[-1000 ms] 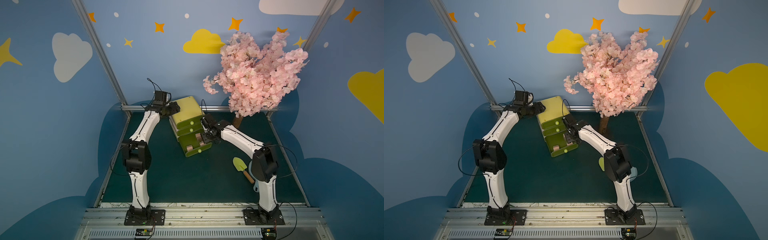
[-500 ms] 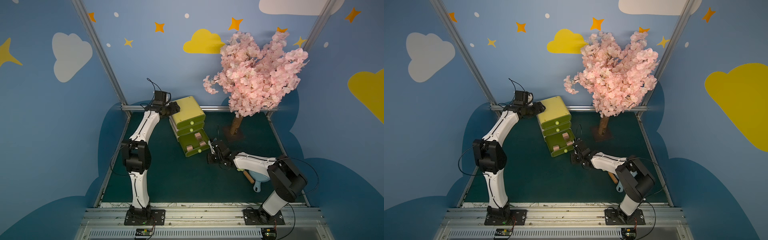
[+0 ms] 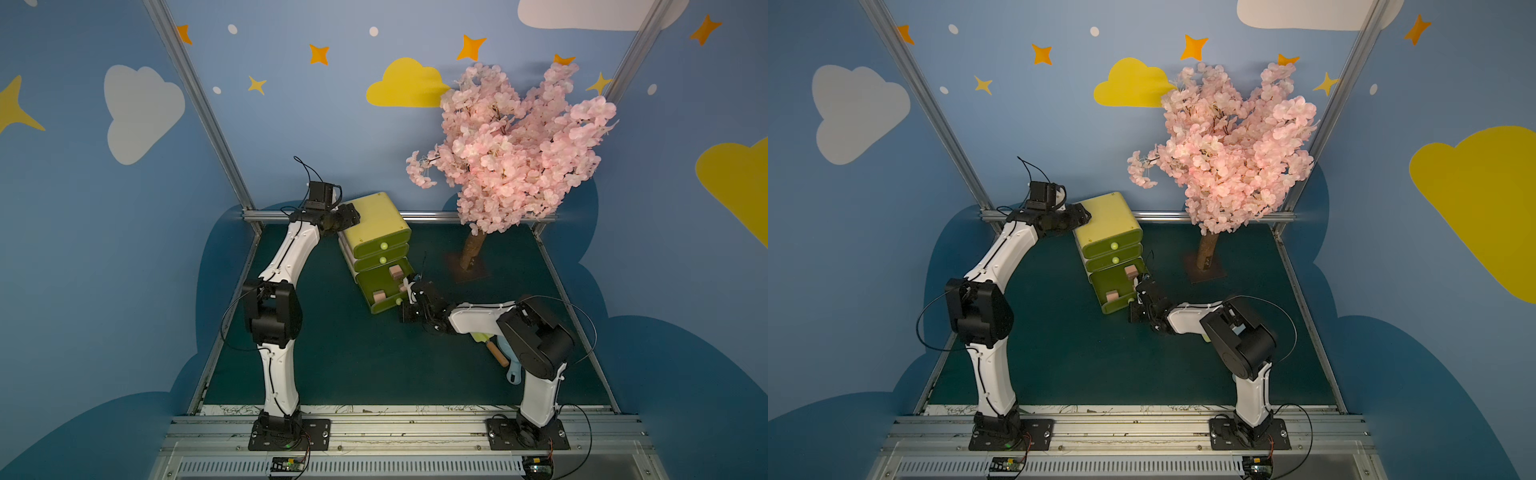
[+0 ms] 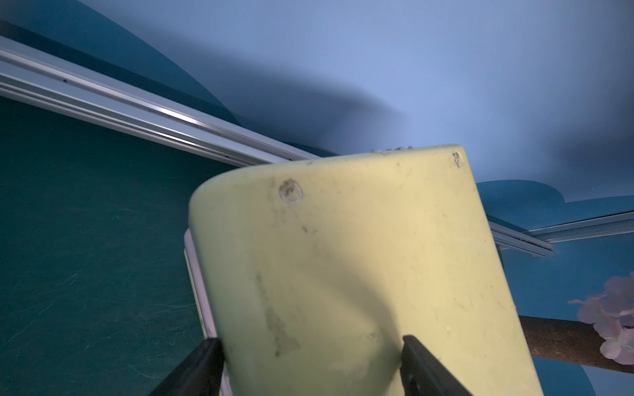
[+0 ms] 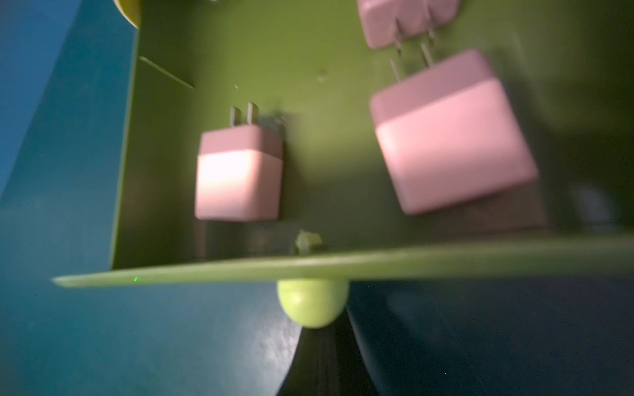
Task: Place the plugs into the drawer by color
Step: Close the drawer in the storage box.
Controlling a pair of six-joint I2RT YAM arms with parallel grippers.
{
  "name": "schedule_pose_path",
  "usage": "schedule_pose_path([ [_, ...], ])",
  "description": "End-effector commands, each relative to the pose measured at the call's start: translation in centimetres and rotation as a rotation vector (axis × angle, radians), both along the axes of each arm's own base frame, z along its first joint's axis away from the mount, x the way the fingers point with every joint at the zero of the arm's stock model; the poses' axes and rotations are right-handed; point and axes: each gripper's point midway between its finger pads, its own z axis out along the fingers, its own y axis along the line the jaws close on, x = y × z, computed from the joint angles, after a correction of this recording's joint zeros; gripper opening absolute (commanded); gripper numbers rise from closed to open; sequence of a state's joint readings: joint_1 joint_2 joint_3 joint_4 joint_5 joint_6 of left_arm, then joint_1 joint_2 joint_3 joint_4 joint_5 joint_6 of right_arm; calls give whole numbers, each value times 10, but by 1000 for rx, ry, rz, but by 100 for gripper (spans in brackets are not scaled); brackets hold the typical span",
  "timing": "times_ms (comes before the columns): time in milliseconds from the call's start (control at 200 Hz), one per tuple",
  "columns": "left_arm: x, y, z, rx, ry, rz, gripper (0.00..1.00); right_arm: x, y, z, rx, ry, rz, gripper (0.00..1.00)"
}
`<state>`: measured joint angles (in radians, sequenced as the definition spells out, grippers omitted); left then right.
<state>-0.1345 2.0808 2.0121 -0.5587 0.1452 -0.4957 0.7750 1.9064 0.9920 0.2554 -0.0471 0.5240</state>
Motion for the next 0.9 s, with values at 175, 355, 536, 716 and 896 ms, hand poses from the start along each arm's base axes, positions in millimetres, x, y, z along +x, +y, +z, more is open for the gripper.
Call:
schedule_pose_path([
  [175,-28,3,-50,28,172,-32,81,24,26,19,93,-47,3,1],
  [355,-33,12,-51,33,177,-25,81,36,34,23,144,-48,-8,0],
  [536,-34,18,-53,44,181,-16,81,48,43,28,152,-63,-17,0],
  [716,-34,16,-54,28,185,-20,81,64,53,28,205,-46,-42,0],
  [896,-35,16,-54,30,181,-18,81,74,65,24,242,-27,-48,0],
])
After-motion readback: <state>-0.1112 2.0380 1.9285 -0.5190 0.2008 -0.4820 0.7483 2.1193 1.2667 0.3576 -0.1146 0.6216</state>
